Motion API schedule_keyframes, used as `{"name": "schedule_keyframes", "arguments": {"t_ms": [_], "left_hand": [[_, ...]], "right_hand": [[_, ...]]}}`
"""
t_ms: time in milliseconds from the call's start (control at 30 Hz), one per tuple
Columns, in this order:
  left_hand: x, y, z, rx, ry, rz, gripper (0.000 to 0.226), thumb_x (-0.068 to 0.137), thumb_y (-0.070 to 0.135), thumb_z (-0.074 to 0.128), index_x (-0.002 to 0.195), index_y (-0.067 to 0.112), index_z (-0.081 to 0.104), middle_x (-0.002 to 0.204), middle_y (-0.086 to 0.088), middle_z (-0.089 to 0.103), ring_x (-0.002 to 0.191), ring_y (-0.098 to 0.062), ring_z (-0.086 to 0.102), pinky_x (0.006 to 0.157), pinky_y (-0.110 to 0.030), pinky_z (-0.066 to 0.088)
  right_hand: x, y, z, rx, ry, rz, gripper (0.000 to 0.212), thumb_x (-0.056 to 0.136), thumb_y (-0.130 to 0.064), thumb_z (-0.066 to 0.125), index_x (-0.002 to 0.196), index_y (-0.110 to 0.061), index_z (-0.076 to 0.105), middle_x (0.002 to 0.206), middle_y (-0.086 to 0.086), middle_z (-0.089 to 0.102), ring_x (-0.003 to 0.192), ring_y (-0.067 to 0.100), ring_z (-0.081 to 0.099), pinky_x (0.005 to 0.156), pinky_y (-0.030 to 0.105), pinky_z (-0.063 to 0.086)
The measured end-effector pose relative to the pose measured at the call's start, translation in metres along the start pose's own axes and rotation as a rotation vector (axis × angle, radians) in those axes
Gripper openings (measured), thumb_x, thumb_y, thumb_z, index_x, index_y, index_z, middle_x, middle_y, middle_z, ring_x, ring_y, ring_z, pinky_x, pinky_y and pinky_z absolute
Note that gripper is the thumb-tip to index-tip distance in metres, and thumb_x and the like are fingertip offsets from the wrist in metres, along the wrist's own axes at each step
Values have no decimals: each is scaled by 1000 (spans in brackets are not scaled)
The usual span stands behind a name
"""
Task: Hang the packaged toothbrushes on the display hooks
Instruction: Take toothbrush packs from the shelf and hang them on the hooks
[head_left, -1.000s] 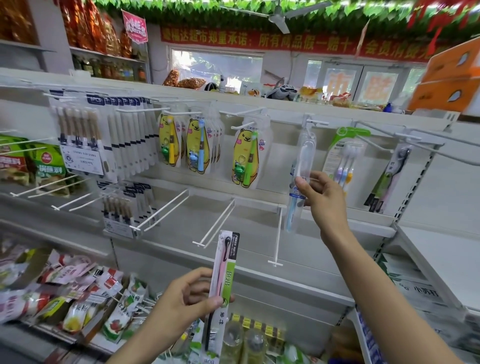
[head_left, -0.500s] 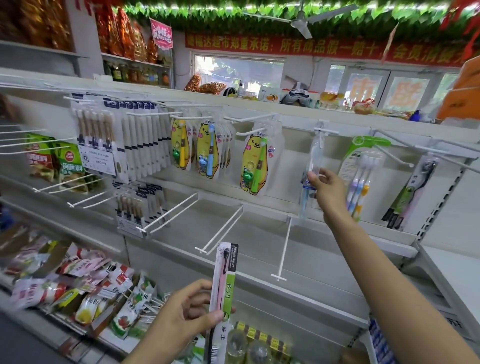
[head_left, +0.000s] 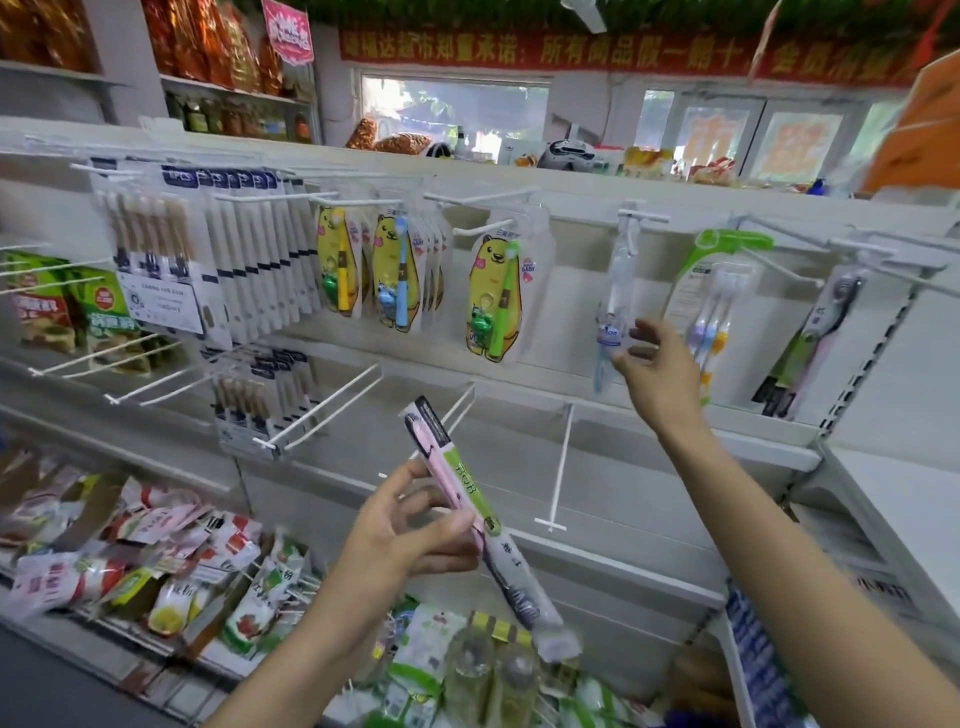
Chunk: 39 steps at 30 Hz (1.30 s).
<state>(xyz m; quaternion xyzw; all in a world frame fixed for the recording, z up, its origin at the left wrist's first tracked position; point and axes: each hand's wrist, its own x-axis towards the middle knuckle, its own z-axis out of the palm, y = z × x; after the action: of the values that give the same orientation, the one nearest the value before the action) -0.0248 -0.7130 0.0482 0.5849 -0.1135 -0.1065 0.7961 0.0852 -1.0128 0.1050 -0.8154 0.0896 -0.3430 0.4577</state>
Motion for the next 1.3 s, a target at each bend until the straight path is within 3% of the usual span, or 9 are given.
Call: {"name": "schedule_keyframes", "arguments": {"t_ms": [167,300,433,567,667,933,1067,1200,1300], "left_hand": [[13,15,35,-101,-57,-12,42,73,13,74,112,13,59,95,-14,76,65,-29,74,62,-36,62],[25,14,63,-345,-77,-85,39,76,11,70,111,11,54,97,-14,77,76,-30,76,62,-31,62],[32,9,91,-512,-66,-144,44,77,11,69,118,8,53,104,-18,75,86,-29,76,65,-26,60],[29,-1,116,-569,-103,-200,29,80,7,68,109,2,65,103,-17,76,91,-26,75,69,-24,60],[20,-10,134,-533,-164,-249,28,79,7,69,107,1,69,103,-17,76,93,-26,75,72,-24,61],[3,-25,176,-482,-405,-395,36,82,20,68,116,7,68,115,-8,74,109,-30,70,88,-31,59],[2,-41,199,-494,-435,-381,42,84,25,63,123,12,64,121,-10,72,107,-33,70,74,-34,63],[2,-57,220,-406,-369,-256,28,79,19,68,103,9,78,112,-14,74,97,-32,72,66,-36,62],[6,-66,238,-32,-285,14,25,73,24,76,96,16,79,96,-8,78,93,-33,72,80,-41,61]], "right_hand": [[-50,8,-26,-222,35,-140,32,89,-8,70,121,-12,65,114,2,68,101,15,64,89,35,56],[-96,-5,-51,-92,-121,-137,27,88,-2,72,107,-20,69,96,-6,72,89,14,69,77,17,54],[-139,-16,-71,75,-166,11,29,81,0,78,92,-27,73,89,-12,76,89,6,71,85,22,55],[-169,-22,-84,345,-132,56,19,83,-6,76,102,-8,74,98,6,77,93,22,72,85,34,59],[-180,-24,-98,442,-1,49,21,86,-14,71,105,-4,74,97,14,76,92,32,72,82,40,60],[-184,-16,-146,561,185,94,23,86,-16,69,101,1,70,97,21,74,90,31,71,82,35,58],[-173,-12,-175,555,216,45,17,91,-13,65,100,1,68,94,18,75,85,26,70,84,34,57],[-153,-10,-203,578,214,14,6,96,-5,60,98,-5,65,84,12,76,80,27,72,84,37,59],[-136,-6,-220,524,160,-35,11,96,-5,61,105,0,63,86,14,75,79,24,71,80,38,61]]}}
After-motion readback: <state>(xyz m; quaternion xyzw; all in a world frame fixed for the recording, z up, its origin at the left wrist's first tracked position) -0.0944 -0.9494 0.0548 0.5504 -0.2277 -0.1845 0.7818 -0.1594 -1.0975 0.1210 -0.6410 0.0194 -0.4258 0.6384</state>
